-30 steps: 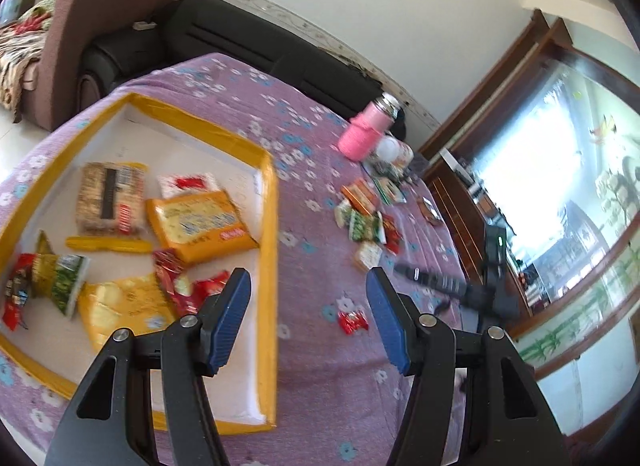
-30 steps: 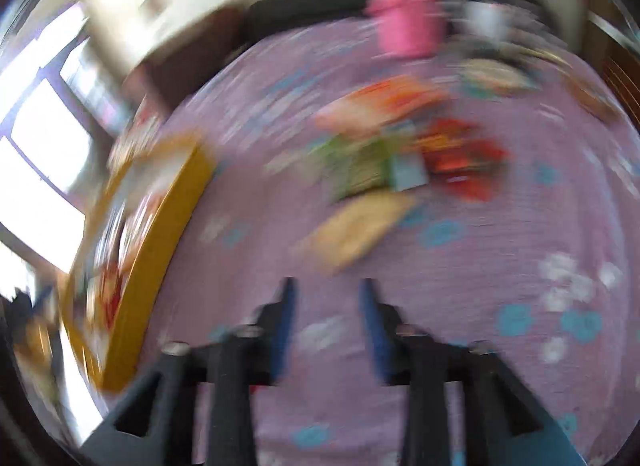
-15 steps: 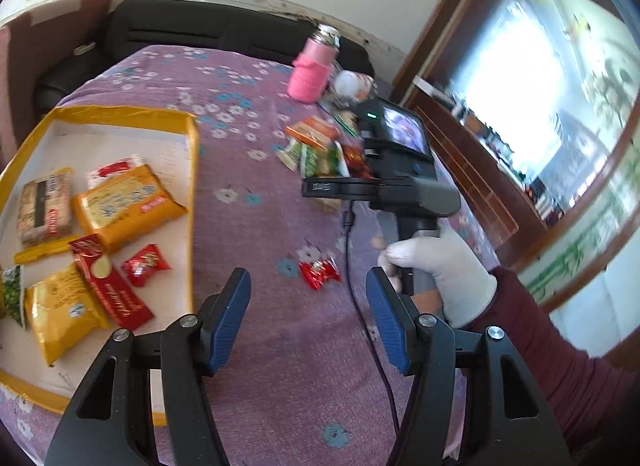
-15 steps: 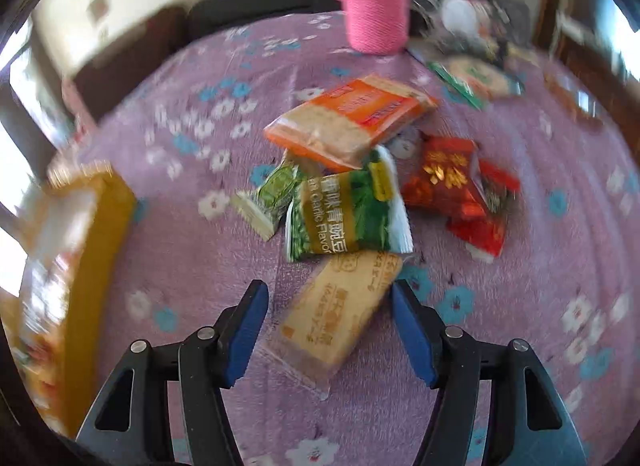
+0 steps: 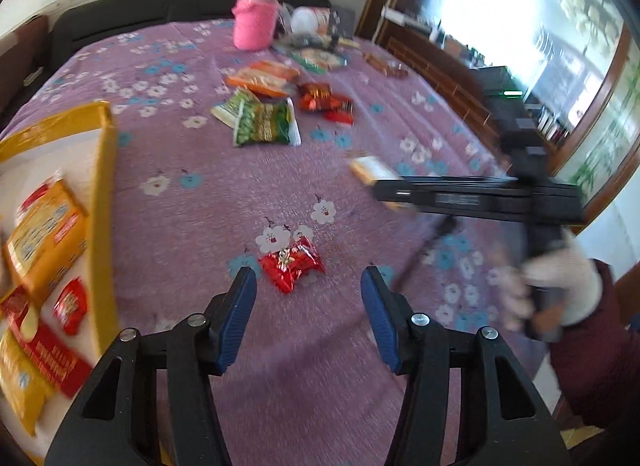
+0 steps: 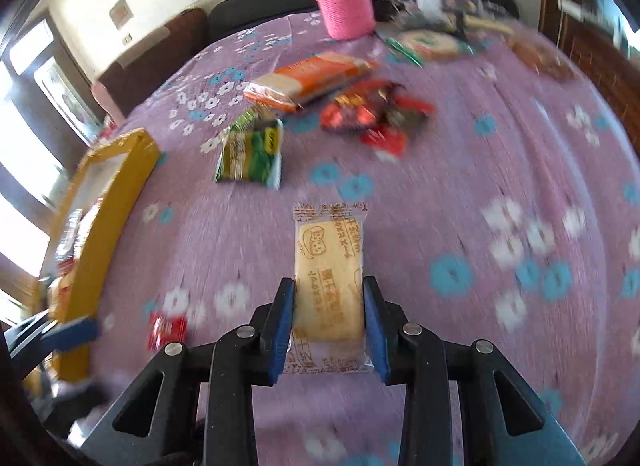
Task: Organize snacks
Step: 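Grasp the small red candy with the left tool while the right tool grasps the cream biscuit packet, then carry the red candy and biscuit packet into the tray and release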
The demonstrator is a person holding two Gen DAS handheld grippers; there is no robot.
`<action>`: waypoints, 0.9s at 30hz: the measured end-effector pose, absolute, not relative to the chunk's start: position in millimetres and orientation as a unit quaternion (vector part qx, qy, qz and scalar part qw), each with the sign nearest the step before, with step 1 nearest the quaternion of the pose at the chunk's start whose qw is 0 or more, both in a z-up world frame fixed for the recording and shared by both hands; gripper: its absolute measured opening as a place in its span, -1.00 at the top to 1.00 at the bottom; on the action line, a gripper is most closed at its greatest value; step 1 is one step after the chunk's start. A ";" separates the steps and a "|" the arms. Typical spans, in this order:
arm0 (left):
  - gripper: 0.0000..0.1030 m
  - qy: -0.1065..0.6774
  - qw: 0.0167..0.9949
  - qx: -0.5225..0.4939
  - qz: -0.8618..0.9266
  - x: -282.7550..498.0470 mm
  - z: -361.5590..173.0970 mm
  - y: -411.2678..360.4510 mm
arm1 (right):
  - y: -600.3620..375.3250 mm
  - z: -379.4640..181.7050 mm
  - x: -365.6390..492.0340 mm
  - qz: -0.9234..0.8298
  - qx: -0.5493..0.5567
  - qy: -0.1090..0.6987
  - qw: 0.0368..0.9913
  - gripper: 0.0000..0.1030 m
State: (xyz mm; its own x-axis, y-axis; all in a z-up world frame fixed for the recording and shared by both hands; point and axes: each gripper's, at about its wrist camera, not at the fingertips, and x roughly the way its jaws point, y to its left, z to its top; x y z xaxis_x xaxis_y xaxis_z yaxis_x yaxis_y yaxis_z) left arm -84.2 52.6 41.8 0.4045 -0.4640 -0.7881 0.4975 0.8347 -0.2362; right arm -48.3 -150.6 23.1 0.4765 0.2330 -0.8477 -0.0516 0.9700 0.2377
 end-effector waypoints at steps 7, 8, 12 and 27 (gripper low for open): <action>-0.02 0.500 0.819 0.066 -0.274 -55.7 19.8 31.1 | -181.5 20.8 -66.2 0.106 0.150 0.497 0.848 0.33; 0.08 0.496 0.821 0.070 -0.272 -55.2 19.0 29.8 | -181.3 21.0 -66.7 0.107 0.152 0.495 0.849 0.32; 0.65 0.479 0.829 0.079 -0.278 -63.0 20.3 22.0 | -179.9 21.1 -64.9 0.111 0.157 0.487 0.852 0.32; 0.65 0.427 0.872 -0.020 -0.239 -91.6 63.1 78.1 | -165.1 45.2 -90.6 0.155 0.171 0.455 0.860 0.33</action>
State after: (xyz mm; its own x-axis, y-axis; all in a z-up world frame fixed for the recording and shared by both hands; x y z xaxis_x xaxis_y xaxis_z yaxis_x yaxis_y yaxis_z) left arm -91.6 78.1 63.1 0.5212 -0.4336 -0.7351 0.3990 0.8852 -0.2393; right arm -90.6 -165.1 45.2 0.5382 0.4229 -0.7291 -0.1117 0.8932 0.4357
